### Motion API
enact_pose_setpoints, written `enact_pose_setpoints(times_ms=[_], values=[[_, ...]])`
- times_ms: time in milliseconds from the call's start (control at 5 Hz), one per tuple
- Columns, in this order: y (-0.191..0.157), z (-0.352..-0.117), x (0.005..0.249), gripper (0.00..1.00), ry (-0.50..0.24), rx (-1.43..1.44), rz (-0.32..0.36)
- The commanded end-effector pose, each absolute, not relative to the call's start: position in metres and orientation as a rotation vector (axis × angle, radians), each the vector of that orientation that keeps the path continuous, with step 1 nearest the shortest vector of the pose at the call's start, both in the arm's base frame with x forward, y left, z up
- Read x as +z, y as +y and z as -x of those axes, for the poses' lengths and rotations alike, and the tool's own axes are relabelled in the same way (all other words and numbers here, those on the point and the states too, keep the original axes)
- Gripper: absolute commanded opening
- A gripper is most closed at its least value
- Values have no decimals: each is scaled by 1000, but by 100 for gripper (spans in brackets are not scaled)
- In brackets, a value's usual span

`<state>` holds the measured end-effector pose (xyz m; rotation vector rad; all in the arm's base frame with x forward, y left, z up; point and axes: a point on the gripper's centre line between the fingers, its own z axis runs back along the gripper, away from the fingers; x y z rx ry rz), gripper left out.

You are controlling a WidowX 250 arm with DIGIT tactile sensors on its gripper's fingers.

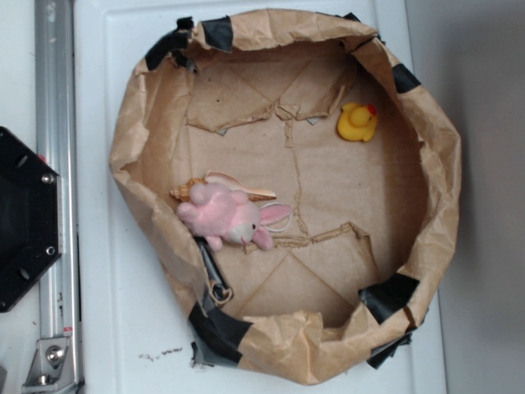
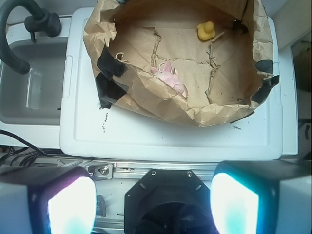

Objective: Grab the yellow duck.

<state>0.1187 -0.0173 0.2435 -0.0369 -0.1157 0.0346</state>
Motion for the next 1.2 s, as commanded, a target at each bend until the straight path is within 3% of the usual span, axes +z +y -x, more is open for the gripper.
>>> enact_pose_setpoints(times_ms=[0, 200, 400, 600, 1000], values=[[-17, -119, 243, 100, -116, 35, 37], [1, -164, 225, 100, -203, 48, -26], [22, -204, 199, 100, -87, 118, -152], [29, -219, 176, 100, -18, 100, -125], [51, -268, 141, 100, -56, 62, -10]])
